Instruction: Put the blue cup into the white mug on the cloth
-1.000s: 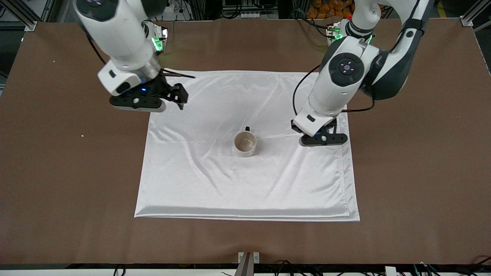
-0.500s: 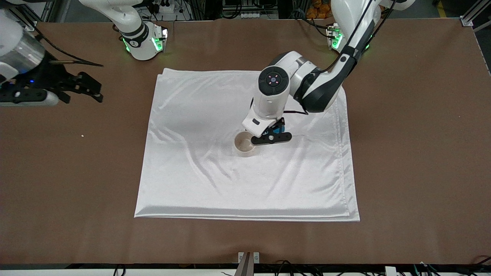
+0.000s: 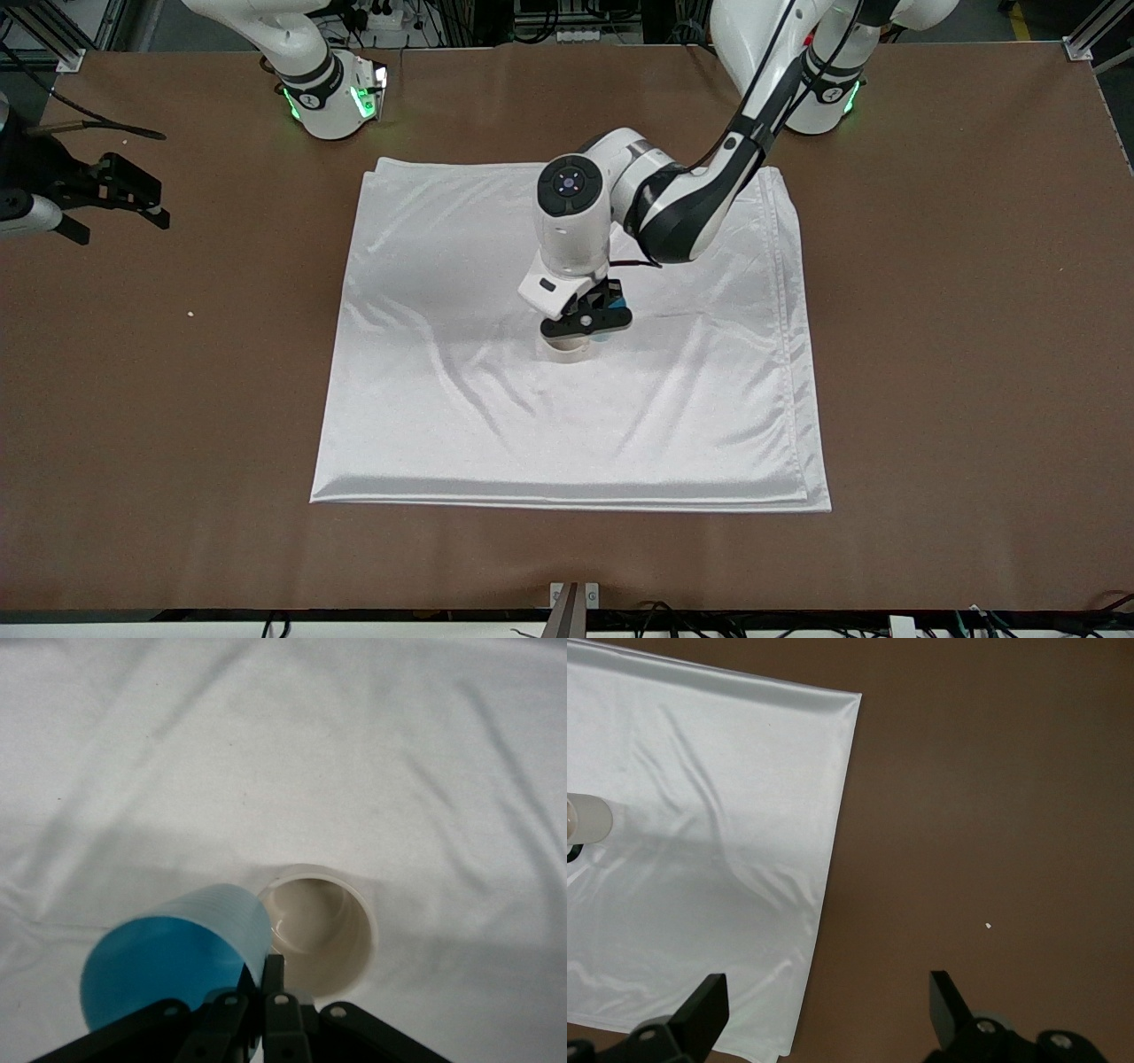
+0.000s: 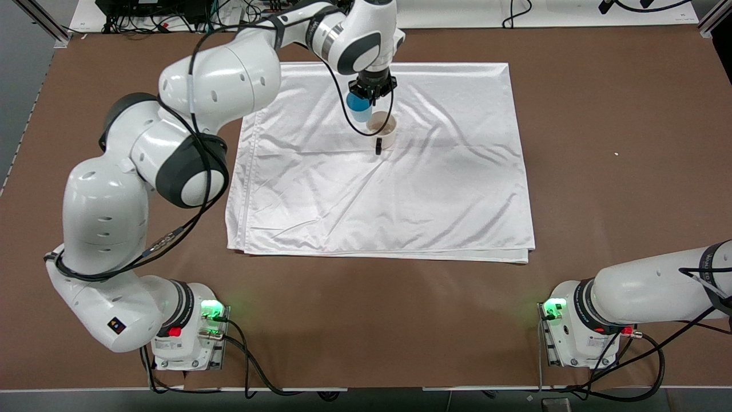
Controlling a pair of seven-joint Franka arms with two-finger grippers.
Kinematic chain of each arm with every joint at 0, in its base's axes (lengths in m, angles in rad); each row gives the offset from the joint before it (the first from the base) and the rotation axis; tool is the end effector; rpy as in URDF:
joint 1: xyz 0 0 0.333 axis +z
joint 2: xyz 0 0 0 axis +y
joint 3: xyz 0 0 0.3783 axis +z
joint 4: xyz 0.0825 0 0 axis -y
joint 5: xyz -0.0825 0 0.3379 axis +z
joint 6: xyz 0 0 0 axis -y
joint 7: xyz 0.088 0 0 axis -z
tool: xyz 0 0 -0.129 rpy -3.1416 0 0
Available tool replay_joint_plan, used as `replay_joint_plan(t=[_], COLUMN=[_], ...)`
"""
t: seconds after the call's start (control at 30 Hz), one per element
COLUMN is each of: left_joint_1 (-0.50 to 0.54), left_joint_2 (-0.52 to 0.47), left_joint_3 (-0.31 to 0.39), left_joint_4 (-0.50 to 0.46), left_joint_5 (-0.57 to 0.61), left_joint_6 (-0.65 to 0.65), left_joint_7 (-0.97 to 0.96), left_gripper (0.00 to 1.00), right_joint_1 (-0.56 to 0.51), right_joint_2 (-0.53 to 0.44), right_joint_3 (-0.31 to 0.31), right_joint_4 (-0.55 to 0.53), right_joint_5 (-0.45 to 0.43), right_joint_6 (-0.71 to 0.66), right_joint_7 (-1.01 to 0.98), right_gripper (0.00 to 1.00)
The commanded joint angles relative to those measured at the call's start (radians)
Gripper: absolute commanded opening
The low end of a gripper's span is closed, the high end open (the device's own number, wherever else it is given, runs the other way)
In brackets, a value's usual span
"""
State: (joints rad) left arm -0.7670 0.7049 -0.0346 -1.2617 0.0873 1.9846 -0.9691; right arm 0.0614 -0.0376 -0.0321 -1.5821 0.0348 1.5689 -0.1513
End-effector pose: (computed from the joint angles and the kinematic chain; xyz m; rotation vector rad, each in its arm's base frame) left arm 0.5264 -0.5229 0.3865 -3.1102 -0.2205 -0.0881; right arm 0.4946 0.0186 0.6787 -3.0941 -0.2809 -0.0412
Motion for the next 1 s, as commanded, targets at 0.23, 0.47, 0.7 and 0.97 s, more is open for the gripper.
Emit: replay_joint_plan(t=[0.23, 0.47, 0.7, 0.97], left_joint_1=[-0.028, -0.031, -0.037, -0.038], left_joint_2=[0.042, 0.059, 0.064, 0.077], left_joint_3=[0.019, 0.016, 0.018, 0.021], left_joint_4=[0.044, 0.045, 0.045, 0.045], left_joint_5=[-0.051, -0.052, -0.093, -0.113], left_joint_6=[0.046, 0.08, 0.098, 0.109], left_joint_7=[-0.023, -0.025, -0.023, -0.023], left_gripper=[0.0, 0.0, 0.0, 0.0], right_joint_1=[0.026, 0.029, 0.031, 0.031], right_joint_2=[0.002, 0.005, 0.004, 0.004], right_joint_3=[-0.002, -0.003, -0.015, -0.015], right_joint_4=[-0.001, 0.001, -0.004, -0.004], right_joint_5=[-0.03, -0.027, -0.026, -0.021], right_joint_6=[0.005, 0.003, -0.015, -0.007], right_joint_7=[-0.004, 0.027, 0.027, 0.027], right_gripper=[1.0, 1.0, 1.0, 1.0])
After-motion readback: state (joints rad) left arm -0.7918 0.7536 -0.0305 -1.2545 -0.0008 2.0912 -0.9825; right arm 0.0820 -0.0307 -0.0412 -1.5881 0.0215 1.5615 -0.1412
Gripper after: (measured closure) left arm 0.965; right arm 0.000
